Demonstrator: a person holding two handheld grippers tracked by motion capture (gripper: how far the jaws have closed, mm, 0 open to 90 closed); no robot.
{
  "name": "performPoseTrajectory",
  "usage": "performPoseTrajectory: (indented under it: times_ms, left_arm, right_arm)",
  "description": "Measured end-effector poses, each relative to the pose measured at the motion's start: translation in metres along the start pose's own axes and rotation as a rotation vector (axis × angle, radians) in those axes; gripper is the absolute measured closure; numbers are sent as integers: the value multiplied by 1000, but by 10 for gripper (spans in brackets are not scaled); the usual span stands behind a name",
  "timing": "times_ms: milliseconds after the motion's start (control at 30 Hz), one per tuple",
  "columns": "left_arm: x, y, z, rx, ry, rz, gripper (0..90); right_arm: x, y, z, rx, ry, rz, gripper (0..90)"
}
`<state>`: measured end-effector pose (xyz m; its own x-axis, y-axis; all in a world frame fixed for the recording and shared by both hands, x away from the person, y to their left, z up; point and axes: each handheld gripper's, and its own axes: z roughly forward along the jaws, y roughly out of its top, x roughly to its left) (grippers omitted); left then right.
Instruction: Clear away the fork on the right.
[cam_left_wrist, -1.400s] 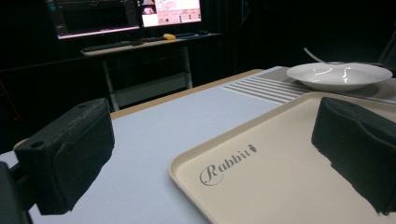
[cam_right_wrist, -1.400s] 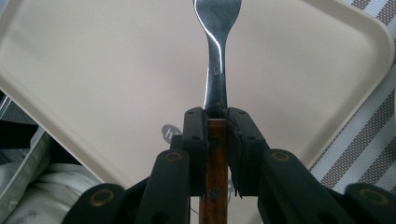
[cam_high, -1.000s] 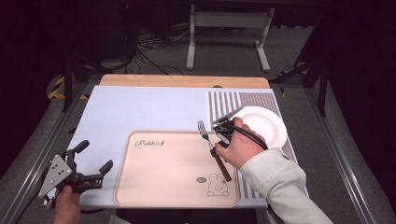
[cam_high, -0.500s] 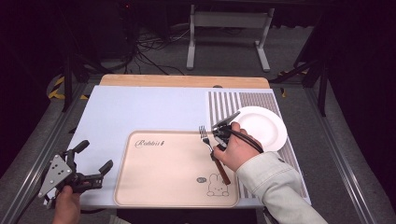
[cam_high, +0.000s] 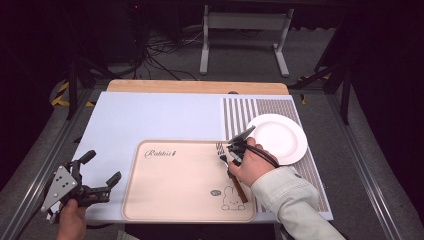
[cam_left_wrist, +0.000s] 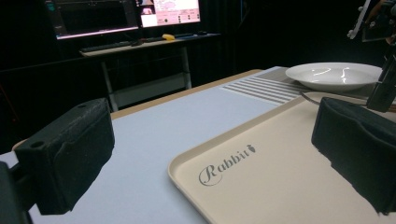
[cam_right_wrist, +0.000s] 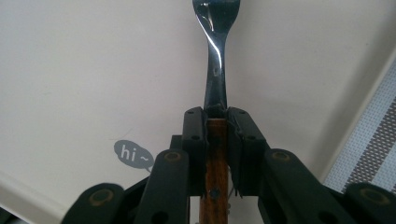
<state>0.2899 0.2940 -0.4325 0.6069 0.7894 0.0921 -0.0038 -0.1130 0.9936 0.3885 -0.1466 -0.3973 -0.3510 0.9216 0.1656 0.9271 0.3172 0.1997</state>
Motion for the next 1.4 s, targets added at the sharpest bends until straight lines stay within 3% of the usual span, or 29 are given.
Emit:
performPoseTrajectory:
  times_ms: [933, 1000, 1133, 1267, 1300, 1400]
  left_arm:
    - [0, 0, 0, 0, -7, 0, 1]
    - [0, 0, 0, 2, -6, 1, 1]
    - [0, 0, 0, -2, -4, -1, 1]
    - [0, 0, 0, -1, -5, -3, 1]
    - [0, 0, 0, 0, -4, -3, 1]
    - [0, 0, 1, -2, -4, -3, 1]
  right_arm:
    - [-6, -3, 19, 65, -10, 24, 780]
    - [-6, -3, 19, 58, -1, 19, 733]
    - [-6, -2, 18, -17, 10, -60, 438]
    - [-5, -2, 15, -68, 11, -93, 330]
    - [-3, -2, 13, -110, 16, -121, 274]
    - [-2, -1, 10, -142, 15, -153, 234]
